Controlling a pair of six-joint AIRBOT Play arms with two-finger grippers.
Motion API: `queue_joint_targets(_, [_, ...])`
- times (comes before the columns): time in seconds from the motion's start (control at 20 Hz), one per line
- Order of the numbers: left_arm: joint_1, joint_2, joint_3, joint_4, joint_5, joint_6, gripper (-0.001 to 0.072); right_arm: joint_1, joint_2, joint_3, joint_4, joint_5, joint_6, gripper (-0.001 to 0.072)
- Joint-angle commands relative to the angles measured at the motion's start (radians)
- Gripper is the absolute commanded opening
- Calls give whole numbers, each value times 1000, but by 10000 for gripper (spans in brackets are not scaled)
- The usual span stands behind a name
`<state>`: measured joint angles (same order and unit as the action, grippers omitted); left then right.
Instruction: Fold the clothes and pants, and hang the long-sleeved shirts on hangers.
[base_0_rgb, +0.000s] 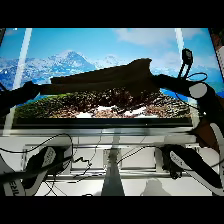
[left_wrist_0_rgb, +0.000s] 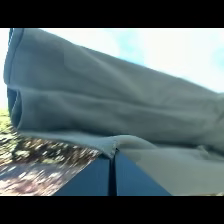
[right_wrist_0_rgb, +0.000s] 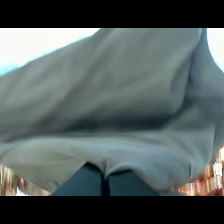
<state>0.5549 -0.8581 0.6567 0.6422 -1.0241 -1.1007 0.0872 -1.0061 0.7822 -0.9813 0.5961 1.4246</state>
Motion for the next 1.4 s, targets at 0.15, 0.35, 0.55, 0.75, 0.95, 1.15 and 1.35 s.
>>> queue_joint_targets(0.15, [-189,-236,-3,-142,319,99,16,1,-435,298,65,-140,4,14])
queue_joint_targets(0.35, [-225,-337,-3,-142,454,99,17,0,-546,394,59,-144,3,14])
queue_joint_targets(0.55, [-224,-365,-3,-142,453,99,29,1,-546,394,48,-121,-5,319])
queue_joint_targets(0.75, [-216,-353,1,-142,455,157,507,-7,-534,394,-21,-31,-5,480])
queue_joint_targets(0.95, [-167,-251,0,-82,444,263,507,-59,-488,394,-124,68,-4,480])
queue_joint_targets(1.15, [-71,-169,0,94,314,171,507,-113,-468,394,-183,169,-7,492])
queue_joint_targets(1.35, [-42,-225,-1,321,180,37,647,-104,-468,394,-201,182,-32,492])
